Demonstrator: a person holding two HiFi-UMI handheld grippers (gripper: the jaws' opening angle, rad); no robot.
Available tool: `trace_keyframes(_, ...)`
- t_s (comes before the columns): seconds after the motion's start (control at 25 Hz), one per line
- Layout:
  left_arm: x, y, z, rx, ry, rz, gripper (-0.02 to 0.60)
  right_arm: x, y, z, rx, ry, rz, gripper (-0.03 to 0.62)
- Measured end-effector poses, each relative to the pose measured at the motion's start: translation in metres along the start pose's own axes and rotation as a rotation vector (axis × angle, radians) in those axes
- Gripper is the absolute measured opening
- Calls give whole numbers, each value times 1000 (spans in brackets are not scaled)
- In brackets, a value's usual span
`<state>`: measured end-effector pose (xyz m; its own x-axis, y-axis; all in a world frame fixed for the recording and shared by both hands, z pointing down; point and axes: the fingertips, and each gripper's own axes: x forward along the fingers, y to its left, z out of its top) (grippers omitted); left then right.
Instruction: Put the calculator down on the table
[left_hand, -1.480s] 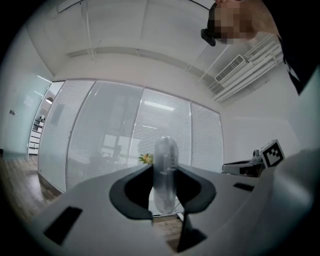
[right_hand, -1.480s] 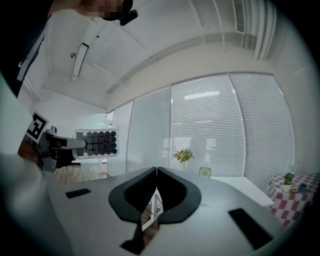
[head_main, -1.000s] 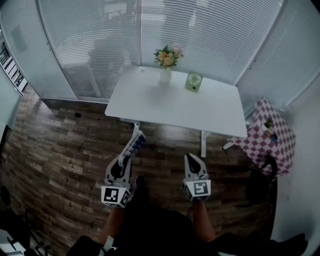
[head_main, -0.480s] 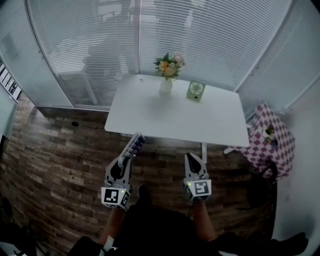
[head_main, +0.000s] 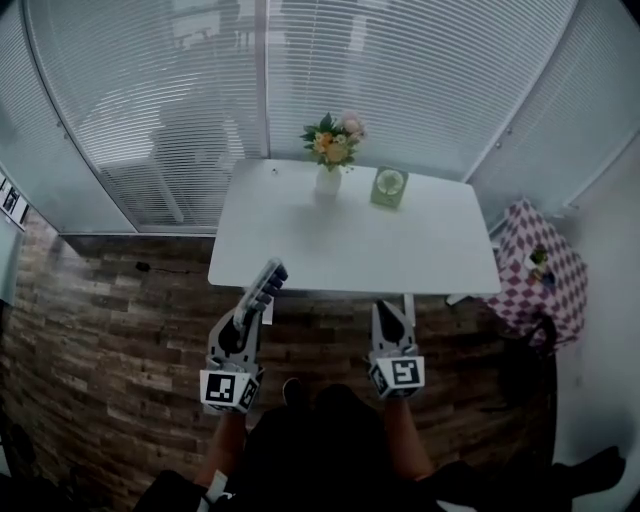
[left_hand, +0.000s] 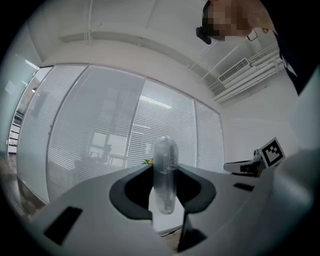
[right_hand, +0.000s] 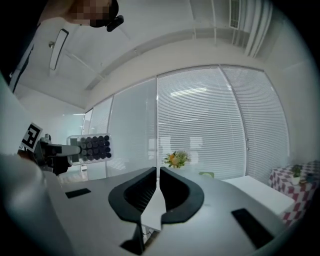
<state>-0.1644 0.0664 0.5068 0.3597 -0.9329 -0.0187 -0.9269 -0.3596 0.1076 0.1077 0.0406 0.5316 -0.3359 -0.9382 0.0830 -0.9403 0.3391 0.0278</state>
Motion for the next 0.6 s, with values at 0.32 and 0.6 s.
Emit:
trace_keyframes(0.32,28,7,-9,-30,25,-27,100,22,-8,2,15,-6,-9,9)
trace_keyframes(0.6,61,11,-10,-15,29,-21,100,58,-27,-9,20,19,2,9)
